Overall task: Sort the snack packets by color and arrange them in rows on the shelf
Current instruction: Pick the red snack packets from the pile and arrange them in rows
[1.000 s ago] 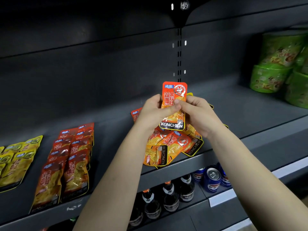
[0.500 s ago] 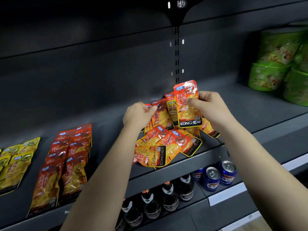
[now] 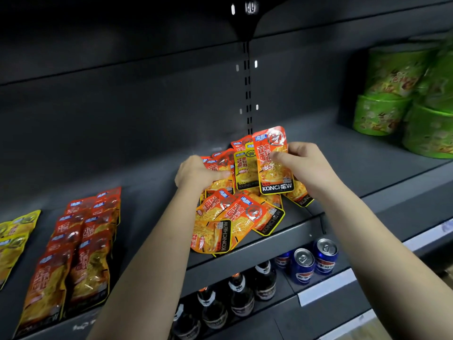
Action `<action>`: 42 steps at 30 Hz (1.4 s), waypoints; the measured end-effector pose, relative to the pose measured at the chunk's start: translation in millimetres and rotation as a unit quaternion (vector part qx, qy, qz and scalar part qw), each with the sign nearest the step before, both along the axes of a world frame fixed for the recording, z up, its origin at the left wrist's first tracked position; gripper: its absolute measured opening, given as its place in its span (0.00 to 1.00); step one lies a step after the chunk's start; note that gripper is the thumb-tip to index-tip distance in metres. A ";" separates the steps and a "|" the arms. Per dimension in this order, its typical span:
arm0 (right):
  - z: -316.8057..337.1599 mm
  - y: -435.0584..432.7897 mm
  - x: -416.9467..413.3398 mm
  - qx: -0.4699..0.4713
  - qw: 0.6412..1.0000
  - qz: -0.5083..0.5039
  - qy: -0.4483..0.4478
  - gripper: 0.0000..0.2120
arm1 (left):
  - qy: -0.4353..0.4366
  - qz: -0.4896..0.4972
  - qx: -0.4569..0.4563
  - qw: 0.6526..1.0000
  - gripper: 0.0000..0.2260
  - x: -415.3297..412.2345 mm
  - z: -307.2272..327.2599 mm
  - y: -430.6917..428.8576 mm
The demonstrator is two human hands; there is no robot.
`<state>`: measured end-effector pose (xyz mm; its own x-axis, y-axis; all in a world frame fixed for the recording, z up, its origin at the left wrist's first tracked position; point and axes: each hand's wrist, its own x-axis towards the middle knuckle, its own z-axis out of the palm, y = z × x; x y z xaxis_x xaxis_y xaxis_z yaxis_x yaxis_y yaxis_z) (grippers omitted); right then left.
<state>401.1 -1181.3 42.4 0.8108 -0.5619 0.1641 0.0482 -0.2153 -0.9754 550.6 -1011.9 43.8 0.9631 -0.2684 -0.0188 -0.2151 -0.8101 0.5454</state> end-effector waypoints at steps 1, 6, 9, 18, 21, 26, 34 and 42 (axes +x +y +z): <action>0.0 -0.5 0.0 -0.002 1.000 0.003 0.000 0.06 | -0.004 0.004 -0.010 1.000 0.28 -0.3 0.5 -0.7; 1.4 -3.5 2.2 -0.005 1.000 0.007 -0.003 0.07 | -0.004 -0.019 -0.092 0.996 0.18 0.5 5.9 1.6; 2.4 -3.2 5.0 -0.005 1.000 0.012 -0.003 0.06 | -0.003 -0.033 -0.133 0.991 0.13 2.5 6.4 5.1; 8.0 3.1 18.2 -0.102 0.994 0.022 0.024 0.08 | -0.089 -0.051 -0.093 0.990 0.16 -3.7 20.5 27.9; 10.8 7.9 25.2 -0.164 0.985 0.023 0.039 0.14 | -0.134 -0.043 -0.038 0.989 0.14 -10.2 24.6 40.4; 16.8 21.4 35.1 -0.209 0.976 0.049 0.045 0.08 | -0.196 -0.027 0.051 0.979 0.12 -23.0 26.7 62.1; 17.1 64.6 65.0 -0.273 0.956 0.105 0.038 0.11 | -0.226 0.027 0.094 0.969 0.14 -33.4 29.6 124.5; 22.3 136.5 95.2 -0.274 0.950 0.142 0.054 0.06 | -0.232 0.096 0.110 0.962 0.11 -27.2 30.3 206.7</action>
